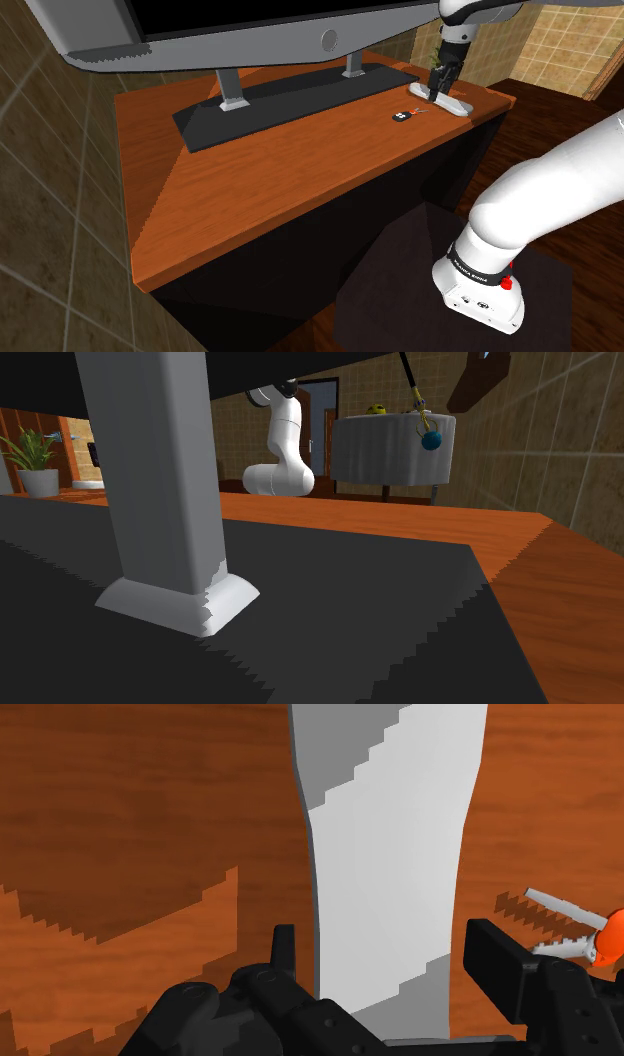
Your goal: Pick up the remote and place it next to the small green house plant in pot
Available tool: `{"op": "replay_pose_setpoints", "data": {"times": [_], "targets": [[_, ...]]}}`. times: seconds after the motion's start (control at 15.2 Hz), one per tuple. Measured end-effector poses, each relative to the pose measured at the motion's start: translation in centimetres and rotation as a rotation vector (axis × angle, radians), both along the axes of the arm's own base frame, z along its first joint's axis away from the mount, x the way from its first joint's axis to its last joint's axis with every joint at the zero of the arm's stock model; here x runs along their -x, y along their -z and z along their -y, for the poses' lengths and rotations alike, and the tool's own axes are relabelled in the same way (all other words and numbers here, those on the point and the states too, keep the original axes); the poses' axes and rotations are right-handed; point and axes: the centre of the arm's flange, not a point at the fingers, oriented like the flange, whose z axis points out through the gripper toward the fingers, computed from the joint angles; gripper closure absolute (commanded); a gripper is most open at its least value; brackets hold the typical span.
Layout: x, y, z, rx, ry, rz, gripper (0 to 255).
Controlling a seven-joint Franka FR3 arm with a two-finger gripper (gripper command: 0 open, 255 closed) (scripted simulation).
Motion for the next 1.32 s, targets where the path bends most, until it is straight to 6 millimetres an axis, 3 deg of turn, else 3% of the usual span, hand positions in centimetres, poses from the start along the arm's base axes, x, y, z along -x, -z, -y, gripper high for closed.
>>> {"op": "replay_pose_setpoints", "data": {"times": [0.2,0.26,0.66,0.99,1.32], "targets": [[0.0,0.0,0.0,0.000,0.000,0.000,255],[0.0,0.0,0.0,0.000,0.000,0.000,0],[0.0,0.0,0.0,0.000,0.000,0.000,0],[-0.2,-4.4,0.0,0.001,0.000,0.001,0],[0.0,-5.0,0.1,0.000,0.000,0.001,0]]}}
